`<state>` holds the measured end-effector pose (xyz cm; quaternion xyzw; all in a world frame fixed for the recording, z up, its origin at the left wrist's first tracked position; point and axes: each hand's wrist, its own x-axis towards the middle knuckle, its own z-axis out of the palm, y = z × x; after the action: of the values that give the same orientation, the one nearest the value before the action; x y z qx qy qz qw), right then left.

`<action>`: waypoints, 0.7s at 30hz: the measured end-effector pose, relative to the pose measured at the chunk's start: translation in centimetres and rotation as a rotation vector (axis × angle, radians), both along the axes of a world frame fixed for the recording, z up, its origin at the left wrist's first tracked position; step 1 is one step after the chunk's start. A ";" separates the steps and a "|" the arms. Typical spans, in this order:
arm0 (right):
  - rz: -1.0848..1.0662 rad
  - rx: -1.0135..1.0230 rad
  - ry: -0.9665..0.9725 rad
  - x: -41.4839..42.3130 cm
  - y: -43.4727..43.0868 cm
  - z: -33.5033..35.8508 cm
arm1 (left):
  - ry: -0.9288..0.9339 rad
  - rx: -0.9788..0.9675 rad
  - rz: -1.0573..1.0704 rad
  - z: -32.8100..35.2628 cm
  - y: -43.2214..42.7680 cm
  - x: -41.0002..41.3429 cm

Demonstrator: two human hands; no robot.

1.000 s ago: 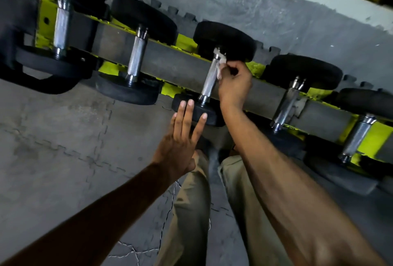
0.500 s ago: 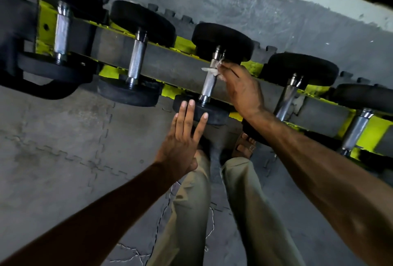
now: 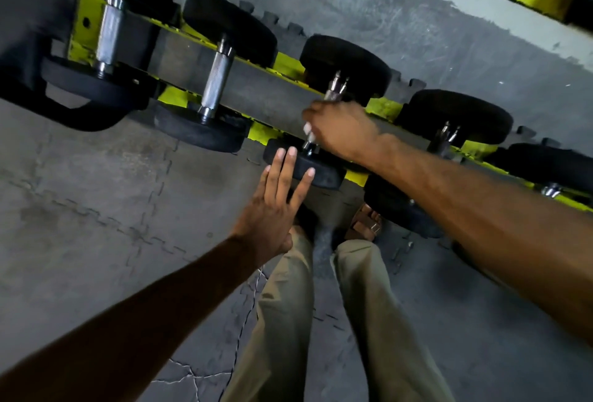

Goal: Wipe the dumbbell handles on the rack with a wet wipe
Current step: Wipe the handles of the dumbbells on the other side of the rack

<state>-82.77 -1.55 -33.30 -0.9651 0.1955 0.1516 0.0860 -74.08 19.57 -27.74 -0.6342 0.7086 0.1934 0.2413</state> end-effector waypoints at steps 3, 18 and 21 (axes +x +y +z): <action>0.012 0.051 0.138 2.1 -1.2 2.1 | 0.000 0.007 -0.010 0.2 -0.1 0.1; 0.022 0.362 0.342 4.0 -1.8 3.4 | 0.018 0.001 0.032 -0.1 -0.5 -0.4; -0.028 0.402 0.424 5.1 -0.6 3.2 | 0.017 0.005 0.032 -0.1 -0.4 -0.6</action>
<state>-77.64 -2.19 -30.11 -0.8726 0.1885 0.3846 0.2348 -74.68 19.14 -27.86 -0.6432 0.7000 0.2043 0.2336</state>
